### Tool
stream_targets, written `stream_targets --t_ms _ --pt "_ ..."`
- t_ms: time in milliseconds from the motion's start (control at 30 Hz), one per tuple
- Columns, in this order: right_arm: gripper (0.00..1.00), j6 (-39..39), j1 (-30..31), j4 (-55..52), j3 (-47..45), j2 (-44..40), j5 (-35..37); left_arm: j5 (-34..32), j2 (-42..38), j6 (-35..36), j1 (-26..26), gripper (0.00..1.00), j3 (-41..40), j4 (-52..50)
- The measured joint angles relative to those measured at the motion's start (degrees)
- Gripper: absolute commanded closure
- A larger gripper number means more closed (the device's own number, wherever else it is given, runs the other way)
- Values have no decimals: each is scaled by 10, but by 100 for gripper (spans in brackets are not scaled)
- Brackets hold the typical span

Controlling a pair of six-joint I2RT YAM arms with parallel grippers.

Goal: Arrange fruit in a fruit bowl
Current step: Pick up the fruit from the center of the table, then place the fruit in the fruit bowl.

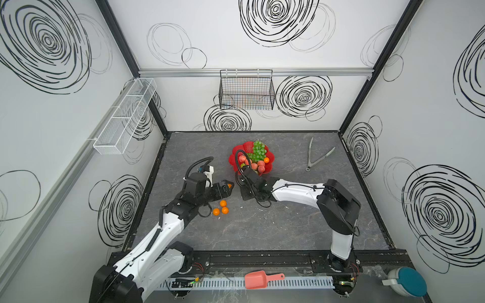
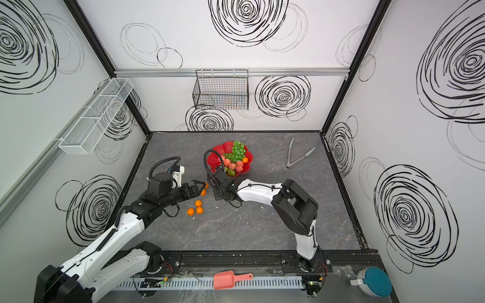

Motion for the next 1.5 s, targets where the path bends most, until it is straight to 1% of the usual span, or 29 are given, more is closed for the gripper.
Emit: stream_targets --t_ms 267,500,700,867,1000,1133,1267,1500 --pt "62 -1 -12 -2 -44 -64 -6 -35 43 -11 -55 4 1 28" --pt "62 -3 -70 -14 -62 -105 -29 -112 56 -9 -111 4 16 44" --pt "62 -14 -136 -23 -62 -136 -41 -130 84 -4 -122 4 44 75" --pt "61 -26 -180 -39 -54 -137 -47 -130 128 -2 -123 4 73 90" --pt "61 -39 -206 -55 -24 -125 -53 -126 165 1 -123 4 102 102" --pt "61 -53 -227 -65 12 -93 -61 -116 196 6 -123 4 129 114" --pt "61 -74 -240 -83 53 -46 -67 -99 225 11 -123 4 147 128" --pt "61 -124 -247 -120 135 37 -65 -61 261 10 -113 4 148 163"
